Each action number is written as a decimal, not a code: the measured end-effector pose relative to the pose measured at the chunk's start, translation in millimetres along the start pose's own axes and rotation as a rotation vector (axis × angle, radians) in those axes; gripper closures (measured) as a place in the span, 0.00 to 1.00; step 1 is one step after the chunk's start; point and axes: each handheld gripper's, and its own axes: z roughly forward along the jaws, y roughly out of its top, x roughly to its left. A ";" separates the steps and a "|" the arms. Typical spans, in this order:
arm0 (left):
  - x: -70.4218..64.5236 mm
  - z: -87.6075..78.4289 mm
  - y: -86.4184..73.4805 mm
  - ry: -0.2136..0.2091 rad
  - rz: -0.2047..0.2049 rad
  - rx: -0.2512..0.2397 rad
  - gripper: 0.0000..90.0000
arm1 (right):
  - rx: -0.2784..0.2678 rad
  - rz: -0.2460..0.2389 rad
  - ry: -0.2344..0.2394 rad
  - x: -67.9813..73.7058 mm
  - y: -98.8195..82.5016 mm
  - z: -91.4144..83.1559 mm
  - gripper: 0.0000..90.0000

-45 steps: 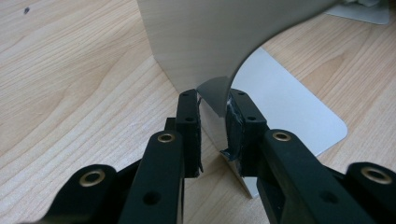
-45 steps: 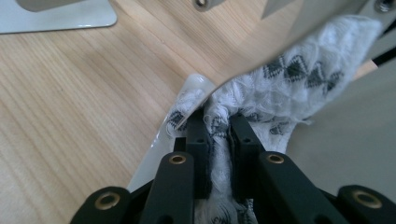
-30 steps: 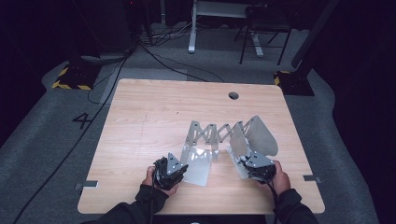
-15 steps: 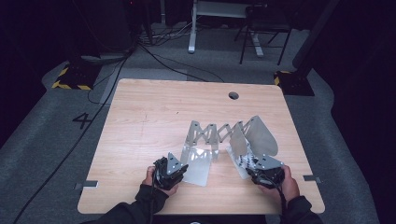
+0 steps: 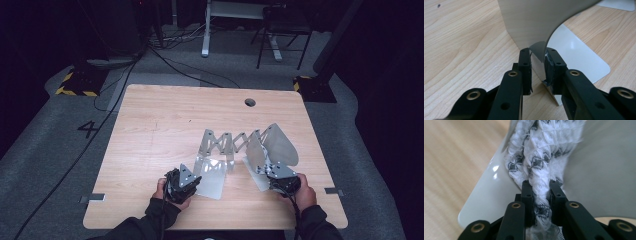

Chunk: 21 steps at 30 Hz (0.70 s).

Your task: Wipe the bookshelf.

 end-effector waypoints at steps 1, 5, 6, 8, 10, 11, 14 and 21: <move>0.5 0.3 0.1 -0.004 0.000 -0.001 0.85 | -0.016 0.001 -0.026 -1.4 1.2 -2.8 0.87; 0.9 0.6 0.1 -0.005 0.001 0.000 0.85 | -0.077 0.025 -0.118 -6.9 8.6 -16.1 0.87; 0.8 0.6 0.1 -0.004 0.001 0.001 0.85 | -0.092 0.027 -0.140 -8.0 11.4 -19.3 0.87; -0.2 0.4 0.2 0.001 0.006 0.001 0.85 | -0.124 0.033 -0.184 -9.5 18.3 -26.3 0.87; -0.3 0.4 0.2 0.002 0.004 0.001 0.85 | -0.156 0.041 -0.218 -12.4 26.9 -33.5 0.87; -0.4 0.5 0.2 0.002 0.004 0.001 0.86 | -0.181 0.050 -0.240 -15.1 32.3 -38.2 0.87; 0.0 0.6 0.4 0.003 0.006 0.002 0.86 | -0.210 0.064 -0.276 -19.7 42.4 -45.0 0.87; 0.7 0.8 0.2 -0.001 0.005 0.001 0.86 | -0.292 0.076 -0.361 -31.0 61.4 -64.3 0.87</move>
